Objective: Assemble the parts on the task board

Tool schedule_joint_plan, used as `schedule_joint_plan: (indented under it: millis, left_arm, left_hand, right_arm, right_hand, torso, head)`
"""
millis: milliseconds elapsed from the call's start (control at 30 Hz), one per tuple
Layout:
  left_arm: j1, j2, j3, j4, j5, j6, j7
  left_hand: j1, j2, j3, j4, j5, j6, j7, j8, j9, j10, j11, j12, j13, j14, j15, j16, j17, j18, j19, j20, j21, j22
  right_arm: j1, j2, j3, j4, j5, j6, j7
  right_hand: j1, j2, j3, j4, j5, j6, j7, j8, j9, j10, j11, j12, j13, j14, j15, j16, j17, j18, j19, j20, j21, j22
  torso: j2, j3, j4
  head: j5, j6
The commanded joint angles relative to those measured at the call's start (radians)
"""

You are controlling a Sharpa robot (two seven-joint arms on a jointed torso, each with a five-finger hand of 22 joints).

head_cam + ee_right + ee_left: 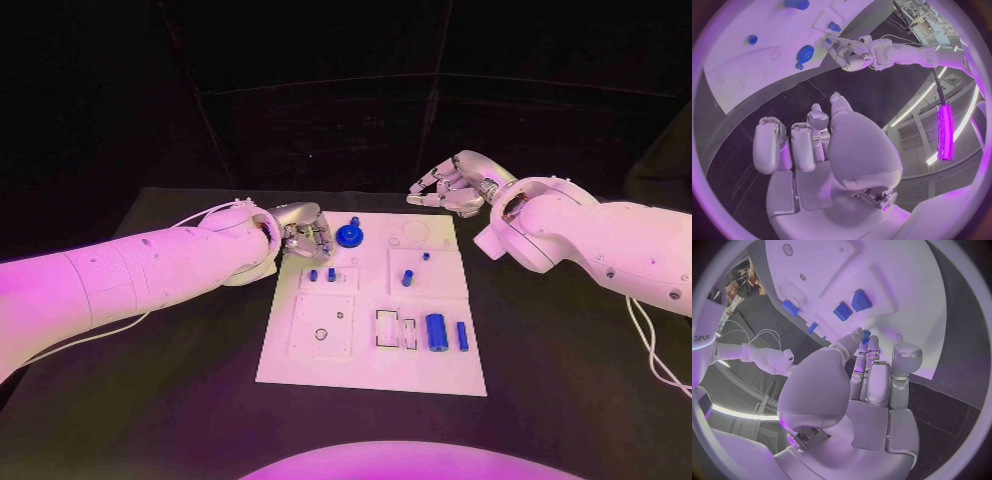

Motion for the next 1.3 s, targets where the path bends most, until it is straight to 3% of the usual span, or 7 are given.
schedule_joint_plan:
  millis: [33, 567, 900, 1300]
  left_arm:
    - [0.001, 0.005, 0.001, -0.003, 0.014, 0.015, 0.000]
    - [0.000, 0.019, 0.000, -0.011, 0.018, 0.047, -0.021]
    - [0.000, 0.024, 0.000, -0.025, 0.018, 0.098, -0.048]
    - [-0.001, 0.027, -0.001, -0.027, 0.018, 0.086, -0.036]
  left_hand:
    - [-0.005, 0.004, 0.007, 0.000, 0.002, 0.006, 0.002, -0.007, -0.001, 0.005, -0.001, -0.005, 0.000, 0.019, -0.003, -0.005, -0.001, -0.012, 0.000, 0.001, 0.000, 0.000]
    - [-0.010, -0.001, 0.012, -0.004, 0.001, 0.001, 0.002, -0.015, -0.002, 0.003, 0.001, -0.013, -0.004, 0.019, -0.002, -0.005, -0.003, -0.012, -0.003, 0.002, -0.003, -0.002]
    - [-0.032, -0.020, 0.012, -0.008, 0.002, -0.026, 0.010, -0.041, -0.004, -0.042, 0.016, -0.047, -0.017, 0.010, 0.009, -0.015, -0.028, -0.009, -0.019, 0.009, -0.027, -0.023]
    - [-0.042, -0.030, 0.016, -0.014, 0.002, -0.048, 0.020, -0.058, -0.004, -0.086, 0.031, -0.072, -0.019, 0.006, 0.021, -0.017, -0.036, -0.008, -0.025, 0.020, -0.032, -0.025]
  right_arm:
    - [0.002, 0.001, 0.001, 0.001, 0.002, 0.005, 0.009]
    - [0.002, 0.001, 0.001, 0.002, 0.002, 0.005, 0.010]
    - [0.002, 0.000, 0.001, 0.002, 0.002, 0.005, 0.010]
    - [0.002, 0.000, 0.001, 0.002, 0.002, 0.001, 0.010]
  right_hand:
    - [0.004, 0.010, -0.008, 0.000, 0.006, -0.010, -0.001, 0.005, -0.001, -0.008, -0.001, -0.004, -0.001, 0.051, -0.004, -0.006, 0.001, 0.020, -0.006, 0.002, -0.005, 0.000]
    - [0.004, 0.010, -0.008, 0.000, 0.006, -0.010, -0.001, 0.005, -0.001, -0.008, -0.001, -0.004, -0.001, 0.051, -0.004, -0.006, 0.001, 0.020, -0.006, 0.002, -0.005, 0.000]
    - [0.004, 0.010, -0.008, 0.000, 0.006, -0.010, -0.001, 0.005, -0.001, -0.008, -0.001, -0.004, -0.001, 0.051, -0.004, -0.006, 0.001, 0.020, -0.006, 0.002, -0.005, 0.000]
    - [0.005, 0.012, -0.010, -0.001, 0.007, -0.010, -0.001, 0.006, -0.001, -0.010, -0.001, -0.006, -0.003, 0.051, -0.004, -0.008, -0.001, 0.021, -0.007, 0.002, -0.007, -0.003]
  torso:
    - [0.000, -0.0004, 0.0001]
    - [0.000, -0.0001, 0.0007]
    - [0.000, -0.0005, 0.0013]
    - [0.000, -0.0005, 0.0006]
  head:
    - [0.000, 0.000]
    - [-0.001, 0.000]
    - [-0.002, -0.001]
    - [-0.003, -0.001]
